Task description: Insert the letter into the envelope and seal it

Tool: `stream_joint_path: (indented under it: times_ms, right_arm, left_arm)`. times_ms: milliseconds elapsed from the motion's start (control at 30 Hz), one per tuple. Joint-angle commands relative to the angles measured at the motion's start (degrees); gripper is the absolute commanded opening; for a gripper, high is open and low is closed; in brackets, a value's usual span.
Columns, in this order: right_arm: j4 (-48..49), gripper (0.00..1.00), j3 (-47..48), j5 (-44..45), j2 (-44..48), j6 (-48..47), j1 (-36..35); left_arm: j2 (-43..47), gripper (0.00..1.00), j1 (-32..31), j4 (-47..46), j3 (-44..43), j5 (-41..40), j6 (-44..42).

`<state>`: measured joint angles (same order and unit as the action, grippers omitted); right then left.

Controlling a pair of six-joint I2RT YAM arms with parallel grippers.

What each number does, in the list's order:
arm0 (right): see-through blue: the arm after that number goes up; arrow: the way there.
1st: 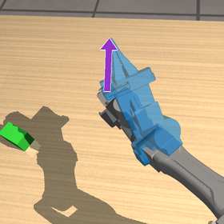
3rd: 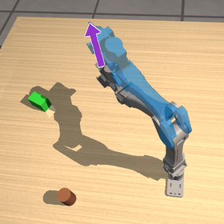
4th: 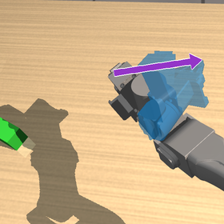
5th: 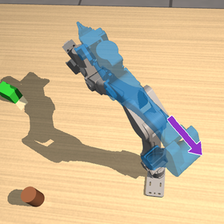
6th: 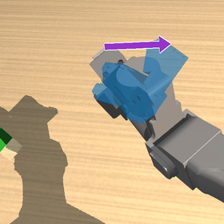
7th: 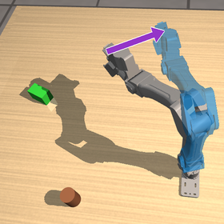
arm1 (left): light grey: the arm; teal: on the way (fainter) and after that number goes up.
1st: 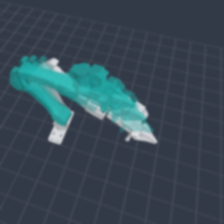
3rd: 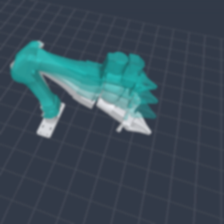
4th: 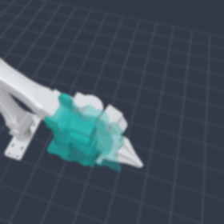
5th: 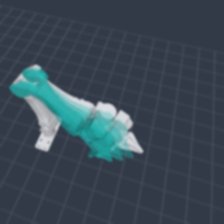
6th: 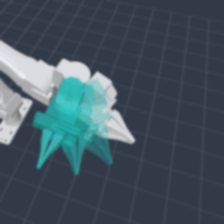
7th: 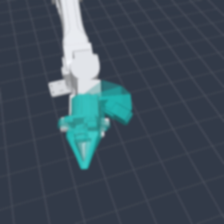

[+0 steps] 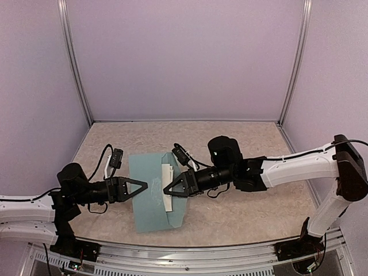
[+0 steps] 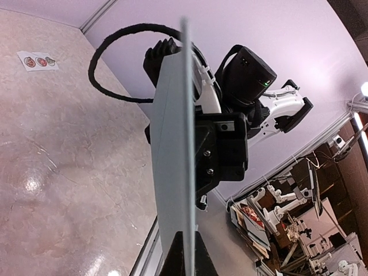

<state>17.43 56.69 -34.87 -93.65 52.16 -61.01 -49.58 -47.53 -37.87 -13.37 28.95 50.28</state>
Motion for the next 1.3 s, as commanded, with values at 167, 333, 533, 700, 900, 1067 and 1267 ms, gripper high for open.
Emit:
stream_joint_path:
  times_ms: [167, 333, 533, 700, 900, 1067, 1267]
  right_arm:
    - [0.94, 0.0, 1.94, -2.49, 1.03, -2.53, -1.4]
    - [-1.98, 0.0, 4.9, -3.33, -0.79, -4.09, -1.65]
    - [-2.07, 0.0, 6.33, -4.57, -2.64, -4.08, -1.89]
    - [-1.99, 0.0, 6.94, -4.36, -3.38, -4.19, -2.03]
    - [-4.28, 0.1, 4.42, -1.4, 0.09, -4.31, -2.08]
    - [-3.27, 0.22, -0.36, 0.41, 3.24, -2.77, -1.94]
    - [-1.23, 0.21, 0.14, 0.28, 1.89, -2.18, -2.0]
  left_arm:
    - [-1.85, 0.21, -0.81, 1.61, -2.68, 0.97, -1.66]
    - [-4.2, 0.15, -2.91, 0.74, -3.98, 1.41, -2.47]
    - [-5.99, 0.09, -4.68, -1.08, -4.3, 2.02, -2.32]
    - [-5.52, 0.02, -5.39, -2.85, -3.5, 0.43, -1.36]
    - [-2.53, 0.0, -4.67, -1.89, -2.0, -1.52, -1.16]
    - [0.05, 0.0, -4.31, -0.93, -1.84, -1.28, -0.89]
    - [0.11, 0.0, -4.33, -1.24, -2.19, -0.01, -0.54]
